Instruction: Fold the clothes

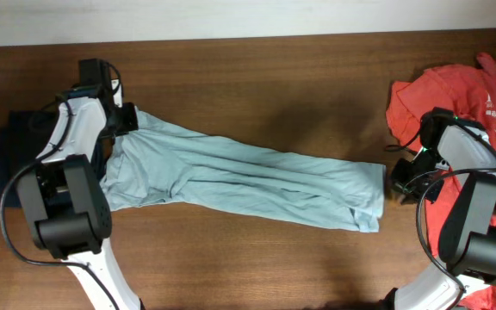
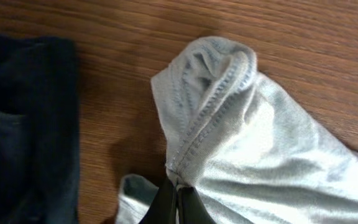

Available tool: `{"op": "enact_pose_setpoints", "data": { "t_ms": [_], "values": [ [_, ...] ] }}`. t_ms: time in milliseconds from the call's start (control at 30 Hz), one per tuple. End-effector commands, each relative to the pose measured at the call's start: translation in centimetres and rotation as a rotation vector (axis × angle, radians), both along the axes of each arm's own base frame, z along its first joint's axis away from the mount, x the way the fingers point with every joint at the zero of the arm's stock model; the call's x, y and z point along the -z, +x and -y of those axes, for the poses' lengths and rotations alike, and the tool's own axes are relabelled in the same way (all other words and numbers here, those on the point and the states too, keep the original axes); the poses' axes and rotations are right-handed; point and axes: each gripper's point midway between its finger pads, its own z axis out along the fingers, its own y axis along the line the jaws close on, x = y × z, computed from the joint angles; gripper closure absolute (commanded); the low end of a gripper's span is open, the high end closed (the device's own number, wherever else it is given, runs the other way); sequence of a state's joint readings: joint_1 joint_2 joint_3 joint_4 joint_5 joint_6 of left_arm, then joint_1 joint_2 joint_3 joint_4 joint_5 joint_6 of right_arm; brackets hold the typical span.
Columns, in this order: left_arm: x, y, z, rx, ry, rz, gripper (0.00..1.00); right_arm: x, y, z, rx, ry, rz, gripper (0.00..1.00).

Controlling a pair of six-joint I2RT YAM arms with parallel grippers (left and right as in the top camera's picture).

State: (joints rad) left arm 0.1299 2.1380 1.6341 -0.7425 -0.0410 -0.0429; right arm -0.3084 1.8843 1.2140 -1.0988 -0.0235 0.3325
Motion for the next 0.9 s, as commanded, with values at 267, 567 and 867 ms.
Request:
{"op": "enact_pose_setpoints", "data": {
  "t_ms": [267,567,867],
  "values": [
    [-1.6,1.0,0.0,-0.014,-0.020,0.052,1.00,-0.6,5.9,-3.3,-0.158,0.200,0.297,0.41],
    [-1.6,1.0,0.0,-0.014,-0.020,0.052,1.00,1.6,5.7,-3.2,-0.113,0.169,0.264,0.61],
    [-2.0,1.9,-0.3,-0.016,-0.015,0.096,1.00,1.0,7.4,-0.7,-0.070,0.137,0.333,0.96]
  ]
}}
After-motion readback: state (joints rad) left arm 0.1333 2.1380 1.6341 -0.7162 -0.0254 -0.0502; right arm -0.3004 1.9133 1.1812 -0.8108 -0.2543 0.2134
